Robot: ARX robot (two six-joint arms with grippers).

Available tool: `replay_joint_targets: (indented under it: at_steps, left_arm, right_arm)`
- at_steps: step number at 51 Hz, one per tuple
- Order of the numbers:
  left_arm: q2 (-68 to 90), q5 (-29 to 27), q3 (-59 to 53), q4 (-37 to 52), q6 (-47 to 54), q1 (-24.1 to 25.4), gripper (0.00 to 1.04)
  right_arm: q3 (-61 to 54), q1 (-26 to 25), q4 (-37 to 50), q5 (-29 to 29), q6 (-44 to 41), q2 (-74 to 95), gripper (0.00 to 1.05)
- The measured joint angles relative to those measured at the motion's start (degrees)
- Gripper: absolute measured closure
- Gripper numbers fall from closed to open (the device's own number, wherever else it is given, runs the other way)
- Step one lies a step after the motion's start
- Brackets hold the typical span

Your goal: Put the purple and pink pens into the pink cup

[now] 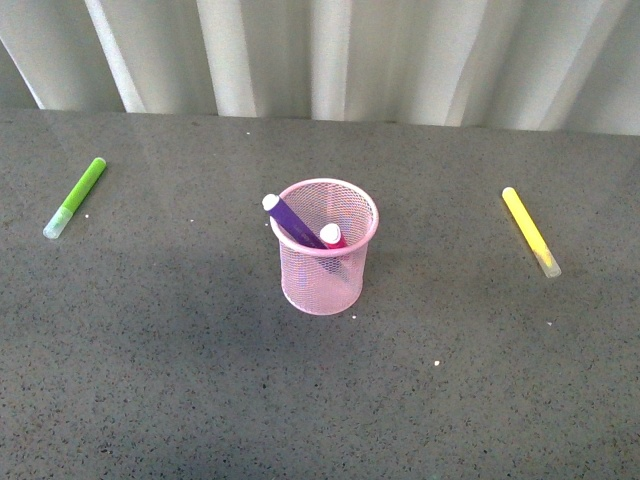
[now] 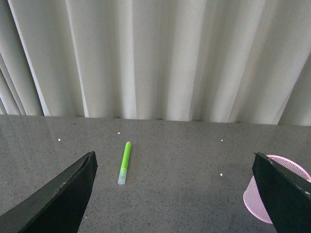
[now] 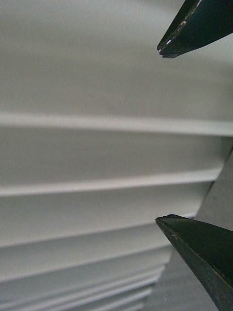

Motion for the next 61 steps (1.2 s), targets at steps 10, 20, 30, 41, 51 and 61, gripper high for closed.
replay_joint_targets:
  at_steps: [10, 20, 30, 41, 51, 61]
  left_arm:
    - [-0.02, 0.00, 0.00, 0.00, 0.00, 0.00, 0.07]
    - [0.00, 0.00, 0.00, 0.00, 0.00, 0.00, 0.07]
    - [0.00, 0.00, 0.00, 0.00, 0.00, 0.02, 0.07]
    - [0.00, 0.00, 0.00, 0.00, 0.00, 0.00, 0.07]
    - [0.00, 0.00, 0.00, 0.00, 0.00, 0.02, 0.07]
    - [0.00, 0.00, 0.00, 0.00, 0.00, 0.00, 0.07]
  right_arm:
    - [-16.81, -8.26, -8.85, 0.74, -0.33, -24.81, 0.07]
    - [-27.04, -15.34, -14.99, -0.85, 0.33, -36.87, 0.07]
    - [-34.05, -13.00, -26.05, 17.40, -3.41, -45.83, 0.30]
    - [-39.39, -10.62, -27.98, 19.82, -4.90, -52.00, 0.67]
    - [-41.72, -10.58, -30.36, 19.80, -4.94, -56.81, 0.96]
    - [-44.02, -10.56, -35.06, 19.85, -5.11, -63.98, 1.01]
